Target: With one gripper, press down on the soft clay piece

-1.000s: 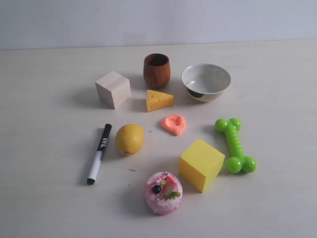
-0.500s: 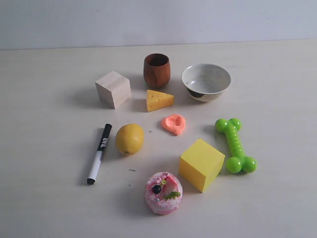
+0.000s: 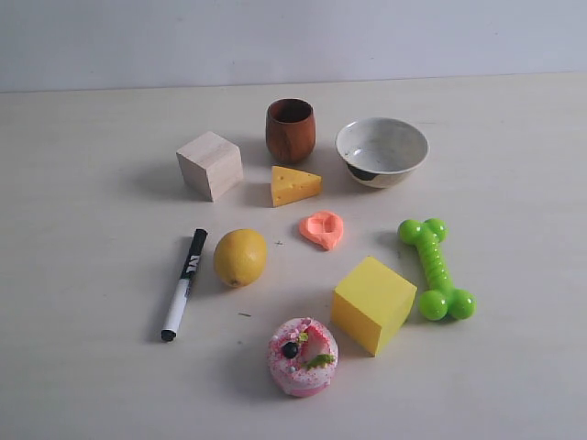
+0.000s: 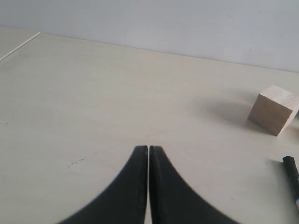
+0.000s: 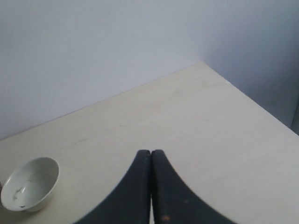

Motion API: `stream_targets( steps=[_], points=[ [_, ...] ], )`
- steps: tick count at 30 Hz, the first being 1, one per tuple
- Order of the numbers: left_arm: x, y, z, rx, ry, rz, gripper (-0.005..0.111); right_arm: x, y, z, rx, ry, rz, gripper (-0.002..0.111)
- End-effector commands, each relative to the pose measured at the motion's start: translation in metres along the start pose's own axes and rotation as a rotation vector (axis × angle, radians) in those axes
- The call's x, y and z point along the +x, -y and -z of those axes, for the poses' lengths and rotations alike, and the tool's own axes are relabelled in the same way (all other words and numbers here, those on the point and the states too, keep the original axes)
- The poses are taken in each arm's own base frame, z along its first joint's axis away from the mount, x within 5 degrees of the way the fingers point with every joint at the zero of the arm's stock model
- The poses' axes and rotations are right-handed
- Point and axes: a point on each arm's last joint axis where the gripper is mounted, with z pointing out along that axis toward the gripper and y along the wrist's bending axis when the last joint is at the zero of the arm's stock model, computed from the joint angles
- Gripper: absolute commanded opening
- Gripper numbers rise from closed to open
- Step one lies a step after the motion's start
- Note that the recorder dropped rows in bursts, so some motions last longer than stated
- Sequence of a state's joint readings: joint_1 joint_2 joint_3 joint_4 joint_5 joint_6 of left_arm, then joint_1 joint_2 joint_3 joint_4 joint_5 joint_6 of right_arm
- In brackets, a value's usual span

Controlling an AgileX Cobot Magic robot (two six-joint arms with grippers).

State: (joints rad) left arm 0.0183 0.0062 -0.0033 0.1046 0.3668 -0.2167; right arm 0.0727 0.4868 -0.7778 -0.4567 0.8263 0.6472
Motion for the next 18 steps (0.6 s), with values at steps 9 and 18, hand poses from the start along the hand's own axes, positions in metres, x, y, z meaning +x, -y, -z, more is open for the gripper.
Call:
stream_targets(
  steps=[9, 18],
  points=[
    [0.001, 0.0, 0.0, 0.002, 0.006, 0.004, 0.004, 0.009, 0.016, 0.038, 0.014, 0.09, -0.027, 0.0],
    [0.001, 0.0, 0.0, 0.002, 0.006, 0.004, 0.004, 0.02, 0.014, 0.057, -0.092, 0.138, 0.099, 0.0]
  ],
)
